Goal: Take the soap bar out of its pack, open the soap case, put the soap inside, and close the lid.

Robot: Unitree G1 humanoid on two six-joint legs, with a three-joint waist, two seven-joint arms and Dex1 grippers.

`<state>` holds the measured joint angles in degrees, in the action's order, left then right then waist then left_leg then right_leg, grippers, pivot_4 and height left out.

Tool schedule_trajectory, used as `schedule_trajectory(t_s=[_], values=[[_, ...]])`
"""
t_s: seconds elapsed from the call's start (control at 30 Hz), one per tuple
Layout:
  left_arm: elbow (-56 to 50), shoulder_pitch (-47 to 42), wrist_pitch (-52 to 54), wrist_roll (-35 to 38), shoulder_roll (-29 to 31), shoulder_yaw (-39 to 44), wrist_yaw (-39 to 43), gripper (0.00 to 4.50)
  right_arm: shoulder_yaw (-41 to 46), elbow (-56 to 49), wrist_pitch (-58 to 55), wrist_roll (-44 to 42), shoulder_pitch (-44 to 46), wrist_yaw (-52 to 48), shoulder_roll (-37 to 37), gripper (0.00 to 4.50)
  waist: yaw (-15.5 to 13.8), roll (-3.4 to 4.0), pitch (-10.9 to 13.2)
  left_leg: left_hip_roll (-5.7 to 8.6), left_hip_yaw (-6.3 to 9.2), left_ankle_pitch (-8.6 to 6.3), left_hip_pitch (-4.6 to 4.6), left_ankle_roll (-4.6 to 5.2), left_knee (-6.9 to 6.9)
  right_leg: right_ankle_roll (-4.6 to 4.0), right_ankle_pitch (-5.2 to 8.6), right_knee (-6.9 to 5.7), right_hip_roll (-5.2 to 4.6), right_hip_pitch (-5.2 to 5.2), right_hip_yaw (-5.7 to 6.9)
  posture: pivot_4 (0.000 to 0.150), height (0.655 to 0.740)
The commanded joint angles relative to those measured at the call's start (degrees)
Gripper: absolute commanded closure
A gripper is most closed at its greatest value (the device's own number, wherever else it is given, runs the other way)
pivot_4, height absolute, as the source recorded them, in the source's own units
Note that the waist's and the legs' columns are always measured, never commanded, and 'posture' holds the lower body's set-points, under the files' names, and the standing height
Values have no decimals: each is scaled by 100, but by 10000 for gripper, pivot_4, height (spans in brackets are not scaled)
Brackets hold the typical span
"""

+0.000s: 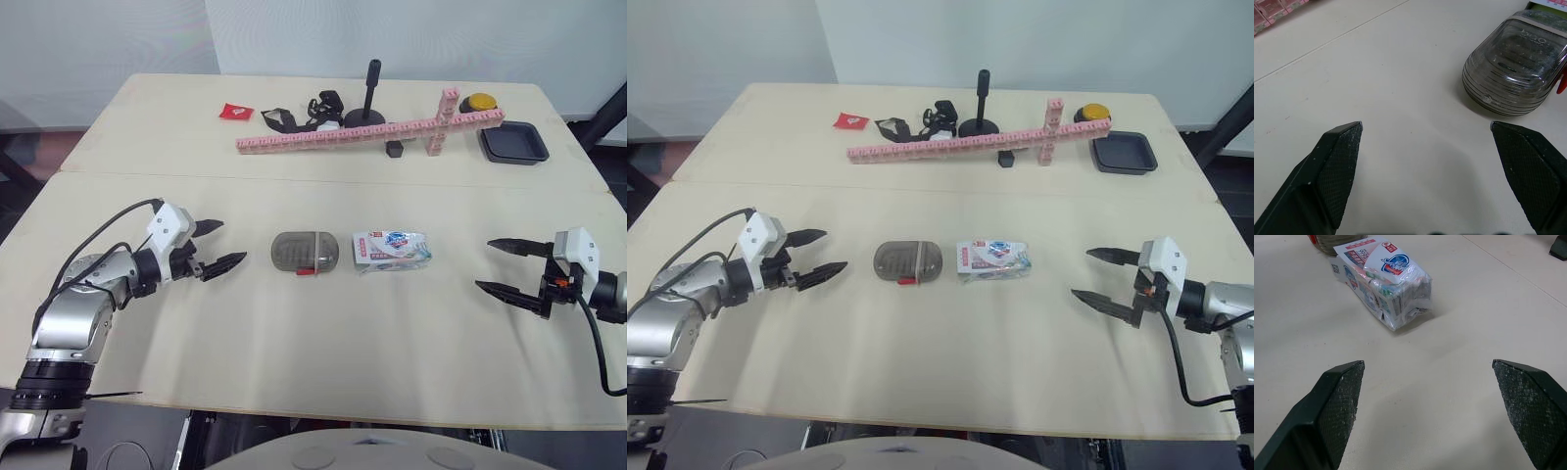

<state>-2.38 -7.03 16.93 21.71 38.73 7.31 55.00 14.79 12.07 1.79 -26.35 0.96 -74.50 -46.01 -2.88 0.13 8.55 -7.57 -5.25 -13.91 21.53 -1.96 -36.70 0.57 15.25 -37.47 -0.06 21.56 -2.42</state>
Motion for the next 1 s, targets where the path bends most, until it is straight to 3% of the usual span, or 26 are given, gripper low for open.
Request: schedule_trajectory(t_s=[0.03, 0.63, 1.0], values=[[54, -75, -241, -80, 112, 36, 88, 186, 121, -77, -6, 25, 93, 151, -44, 0, 0, 0, 0, 0, 0, 0, 0, 0, 0, 0, 0, 0, -1, 0, 1, 1500, 7330], [441, -208, -484, -32, 135, -12, 654, 186, 7, 302, 468, 200, 275, -290, -177, 0, -3, 0, 0, 1, -6, 5, 4, 13, -3, -19, 6, -15, -58, 9, 110, 1500, 7330], [-54, -664, -442, 242, 123, -440, 1448, 186, -921, -135, -10, 480, 1408, -732, -418, 0, -22, 0, 0, 0, -24, 13, 16, 28, -20, -59, 19, -81, -86, 51, 154, 1500, 7330]])
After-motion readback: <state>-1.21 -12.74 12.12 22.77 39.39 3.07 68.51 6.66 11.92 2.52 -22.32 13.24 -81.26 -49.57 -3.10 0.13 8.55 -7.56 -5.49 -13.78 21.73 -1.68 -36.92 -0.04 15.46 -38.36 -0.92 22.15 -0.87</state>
